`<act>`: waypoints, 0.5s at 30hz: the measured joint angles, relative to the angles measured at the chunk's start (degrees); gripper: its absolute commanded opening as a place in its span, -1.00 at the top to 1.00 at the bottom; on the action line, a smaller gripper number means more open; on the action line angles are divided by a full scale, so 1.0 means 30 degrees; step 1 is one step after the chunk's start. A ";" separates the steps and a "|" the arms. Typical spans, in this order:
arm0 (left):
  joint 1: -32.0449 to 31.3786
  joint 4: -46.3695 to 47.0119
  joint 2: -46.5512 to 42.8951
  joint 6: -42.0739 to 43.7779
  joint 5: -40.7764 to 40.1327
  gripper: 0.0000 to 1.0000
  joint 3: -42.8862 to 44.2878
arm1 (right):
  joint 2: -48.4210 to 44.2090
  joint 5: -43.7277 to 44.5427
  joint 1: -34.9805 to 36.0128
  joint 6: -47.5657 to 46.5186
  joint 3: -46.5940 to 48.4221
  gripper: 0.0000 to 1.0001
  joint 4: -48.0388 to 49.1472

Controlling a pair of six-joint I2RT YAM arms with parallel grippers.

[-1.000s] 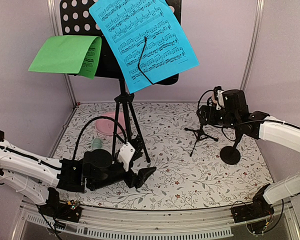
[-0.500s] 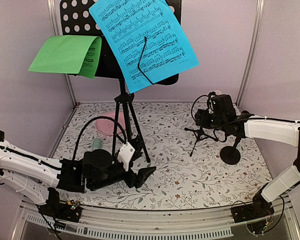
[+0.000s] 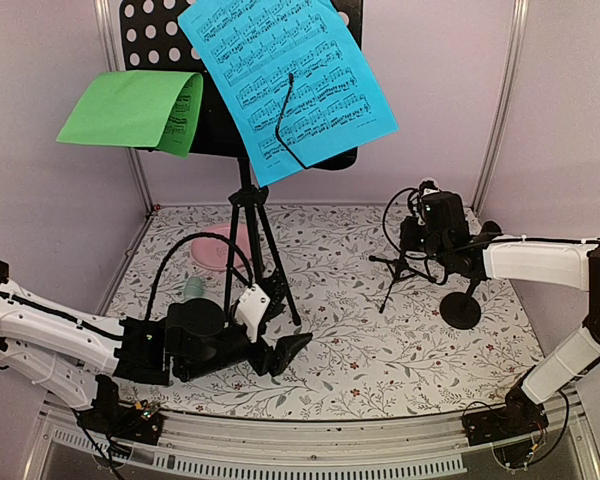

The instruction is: Pack up the instrument practice props

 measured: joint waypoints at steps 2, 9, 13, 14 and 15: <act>0.0000 0.0000 0.0000 0.0007 0.0000 -0.56 0.0000 | -0.0015 -0.0102 0.0000 -0.0029 -0.0073 0.45 0.0160; 0.0000 -0.0007 0.0000 0.0007 0.0000 -0.56 0.0000 | -0.0583 -0.1974 0.0124 -0.0670 -0.0073 0.49 -0.0204; 0.0000 -0.0022 0.0007 0.0007 -0.0029 -0.56 0.0000 | -0.1610 -0.3359 0.0787 -0.0969 -0.0073 0.49 -0.1224; 0.0000 -0.0036 0.0007 0.0007 -0.0073 -0.56 0.0007 | -0.1902 -0.3723 0.1086 -0.1027 -0.0073 0.49 -0.1494; 0.0000 -0.0073 0.0015 0.0015 -0.0109 -0.56 0.0007 | -0.2178 -0.4124 0.1399 -0.1100 -0.0080 0.49 -0.1734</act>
